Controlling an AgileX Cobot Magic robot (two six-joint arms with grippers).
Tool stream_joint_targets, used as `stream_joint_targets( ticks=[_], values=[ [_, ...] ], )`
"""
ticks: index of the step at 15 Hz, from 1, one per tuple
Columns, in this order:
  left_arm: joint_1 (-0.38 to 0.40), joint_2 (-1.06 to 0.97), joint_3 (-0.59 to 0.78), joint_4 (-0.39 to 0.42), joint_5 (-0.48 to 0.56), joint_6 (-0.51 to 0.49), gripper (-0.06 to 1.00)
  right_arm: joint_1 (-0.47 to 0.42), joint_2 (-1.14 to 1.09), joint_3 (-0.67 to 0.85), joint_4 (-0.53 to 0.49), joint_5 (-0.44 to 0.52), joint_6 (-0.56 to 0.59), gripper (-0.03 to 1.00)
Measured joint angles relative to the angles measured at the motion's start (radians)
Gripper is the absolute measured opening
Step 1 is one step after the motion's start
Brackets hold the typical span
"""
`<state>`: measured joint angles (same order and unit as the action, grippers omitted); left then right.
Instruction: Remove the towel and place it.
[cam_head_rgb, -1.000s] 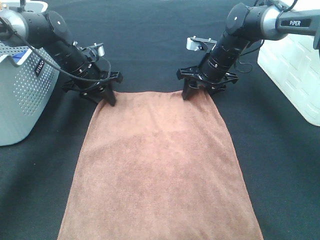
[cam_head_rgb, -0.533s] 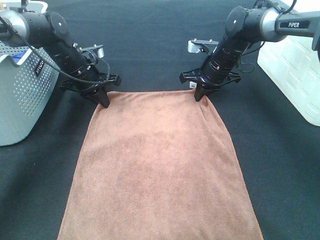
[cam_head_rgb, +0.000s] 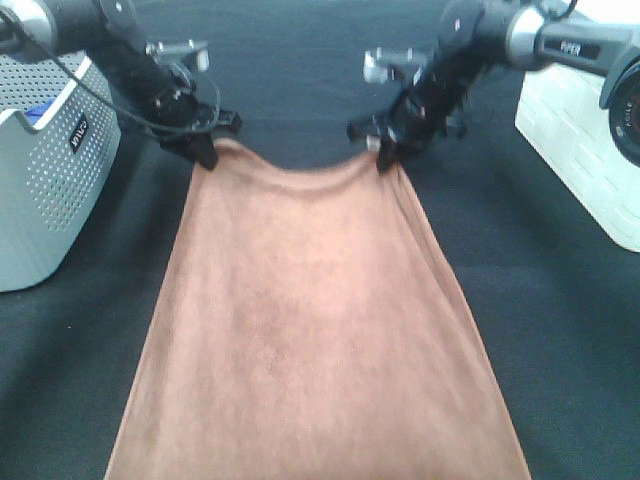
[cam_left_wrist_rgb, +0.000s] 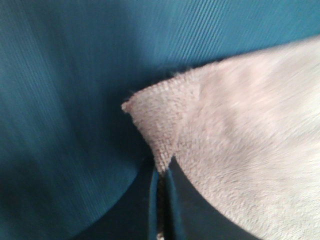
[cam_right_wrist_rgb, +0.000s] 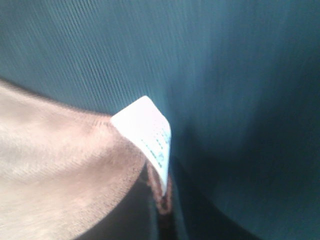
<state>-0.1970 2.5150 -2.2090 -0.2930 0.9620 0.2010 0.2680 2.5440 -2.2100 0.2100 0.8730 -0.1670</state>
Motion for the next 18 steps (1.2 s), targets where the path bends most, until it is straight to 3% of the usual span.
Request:
stream_joint_targets(
  ticks=[3, 8, 14, 18],
  values=[
    [0.000, 0.000, -0.080, 0.038, -0.020, 0.000, 0.00, 0.000, 0.000, -0.092, -0.075, -0.053, 0.050, 0.01],
    [0.008, 0.001, -0.092, 0.054, -0.161, 0.000, 0.00, 0.000, 0.000, -0.101, -0.134, -0.198, 0.050, 0.01],
    [0.008, 0.002, -0.092, 0.067, -0.273, 0.016, 0.00, 0.000, 0.000, -0.101, -0.150, -0.365, 0.050, 0.01],
    [0.008, 0.002, -0.092, 0.072, -0.323, 0.019, 0.00, 0.000, 0.000, -0.101, -0.151, -0.414, 0.030, 0.01]
  ],
)
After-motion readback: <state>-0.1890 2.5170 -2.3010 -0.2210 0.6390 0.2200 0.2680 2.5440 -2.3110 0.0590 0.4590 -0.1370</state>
